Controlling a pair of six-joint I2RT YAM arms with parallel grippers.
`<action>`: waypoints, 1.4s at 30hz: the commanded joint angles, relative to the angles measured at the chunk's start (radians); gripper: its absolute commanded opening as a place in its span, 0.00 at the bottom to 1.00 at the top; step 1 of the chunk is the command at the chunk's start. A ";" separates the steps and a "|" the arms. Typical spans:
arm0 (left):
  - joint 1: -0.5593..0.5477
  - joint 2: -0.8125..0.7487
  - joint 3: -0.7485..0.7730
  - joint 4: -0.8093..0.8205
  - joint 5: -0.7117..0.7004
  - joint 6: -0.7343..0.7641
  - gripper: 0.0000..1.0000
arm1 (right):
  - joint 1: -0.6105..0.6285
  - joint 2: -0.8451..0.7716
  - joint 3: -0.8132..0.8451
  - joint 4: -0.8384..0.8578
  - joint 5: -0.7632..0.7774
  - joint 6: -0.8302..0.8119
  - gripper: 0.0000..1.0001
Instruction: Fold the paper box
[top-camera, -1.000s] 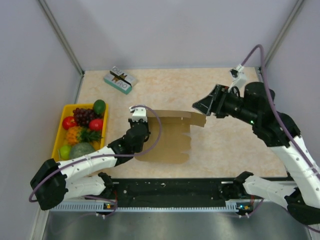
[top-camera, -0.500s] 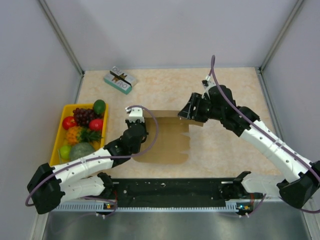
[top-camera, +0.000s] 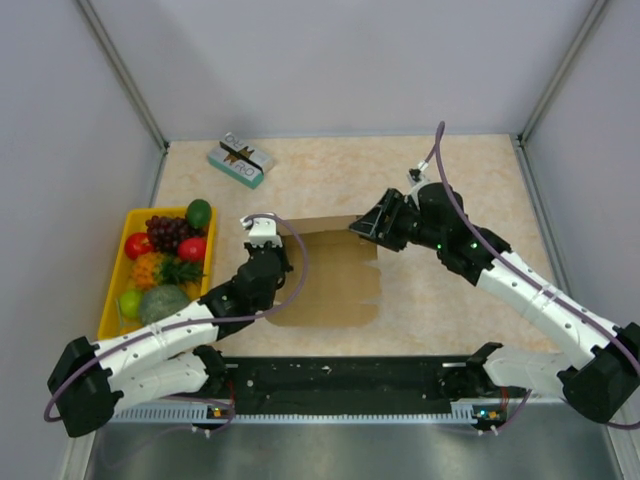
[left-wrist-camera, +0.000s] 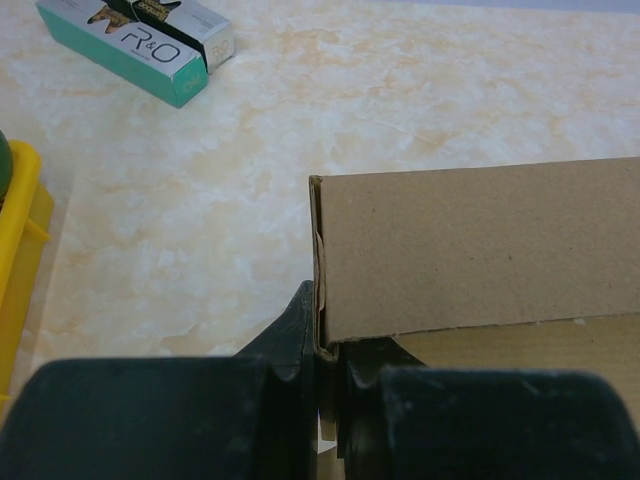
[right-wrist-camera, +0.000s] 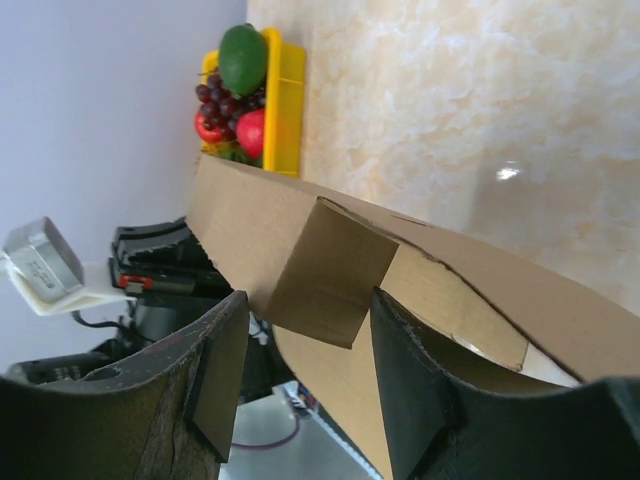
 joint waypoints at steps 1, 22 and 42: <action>-0.002 -0.048 -0.019 0.061 0.034 -0.011 0.00 | -0.003 -0.036 -0.017 0.158 -0.023 0.143 0.50; -0.007 -0.099 -0.082 0.150 0.044 0.041 0.00 | -0.011 0.010 -0.126 0.365 -0.100 0.407 0.25; -0.007 -0.107 -0.036 0.010 0.014 -0.194 0.00 | -0.062 -0.249 -0.220 0.206 -0.165 -0.060 0.63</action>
